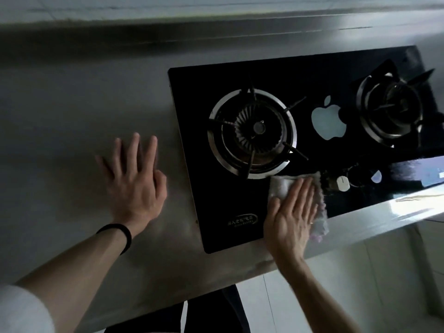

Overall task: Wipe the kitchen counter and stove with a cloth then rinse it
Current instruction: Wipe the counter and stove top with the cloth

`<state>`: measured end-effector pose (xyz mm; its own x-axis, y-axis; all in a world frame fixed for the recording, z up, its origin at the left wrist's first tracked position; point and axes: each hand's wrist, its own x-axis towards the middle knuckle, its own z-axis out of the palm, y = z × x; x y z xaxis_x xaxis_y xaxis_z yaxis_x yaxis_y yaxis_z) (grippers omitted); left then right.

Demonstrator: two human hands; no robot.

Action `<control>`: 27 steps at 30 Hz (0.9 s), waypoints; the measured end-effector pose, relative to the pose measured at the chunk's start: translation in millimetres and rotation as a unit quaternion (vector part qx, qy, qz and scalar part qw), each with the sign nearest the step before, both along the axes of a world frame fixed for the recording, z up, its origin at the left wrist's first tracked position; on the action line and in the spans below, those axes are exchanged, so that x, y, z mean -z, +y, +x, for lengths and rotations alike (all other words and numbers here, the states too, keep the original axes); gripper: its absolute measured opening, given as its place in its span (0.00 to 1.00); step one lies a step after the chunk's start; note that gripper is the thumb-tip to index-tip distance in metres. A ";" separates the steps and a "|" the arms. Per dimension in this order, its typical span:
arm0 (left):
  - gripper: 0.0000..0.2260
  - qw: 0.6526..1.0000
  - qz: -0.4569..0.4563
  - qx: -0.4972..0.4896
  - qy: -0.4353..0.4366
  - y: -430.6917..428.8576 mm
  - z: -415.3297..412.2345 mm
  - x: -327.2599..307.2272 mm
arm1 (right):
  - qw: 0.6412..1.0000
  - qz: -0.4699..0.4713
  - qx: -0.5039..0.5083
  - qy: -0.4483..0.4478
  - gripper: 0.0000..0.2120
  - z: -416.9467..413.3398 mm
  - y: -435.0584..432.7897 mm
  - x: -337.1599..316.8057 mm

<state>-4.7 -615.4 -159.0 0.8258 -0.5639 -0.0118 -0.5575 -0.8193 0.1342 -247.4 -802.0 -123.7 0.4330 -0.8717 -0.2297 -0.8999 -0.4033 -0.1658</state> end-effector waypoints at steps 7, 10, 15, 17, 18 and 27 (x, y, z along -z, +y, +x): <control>0.32 1.000 -0.003 0.002 -0.008 1.0 -0.5 -0.3 | 0.969 0.012 -0.234 -0.074 0.32 25.4 128.4 7.4; 0.32 1.000 -0.010 0.003 -0.009 1.3 1.1 2.4 | 0.952 0.012 -0.299 -0.071 0.33 12.8 91.7 3.9; 0.32 1.000 -0.009 0.005 -0.003 1.4 0.1 0.4 | 0.985 0.004 -0.175 -0.002 0.33 -17.2 1.6 -1.1; 0.32 1.000 -0.008 0.006 -0.009 0.9 0.0 -0.1 | 0.990 0.020 -0.142 0.003 0.33 -26.3 -18.0 -4.2; 0.31 1.000 -0.006 0.005 -0.013 1.5 -0.4 0.7 | 0.991 0.019 -0.131 0.000 0.33 -26.9 -22.4 -5.3; 0.32 1.000 -0.012 0.012 -0.023 2.5 -1.0 8.6 | 0.998 0.022 -0.046 -0.019 0.31 31.2 -73.8 -6.4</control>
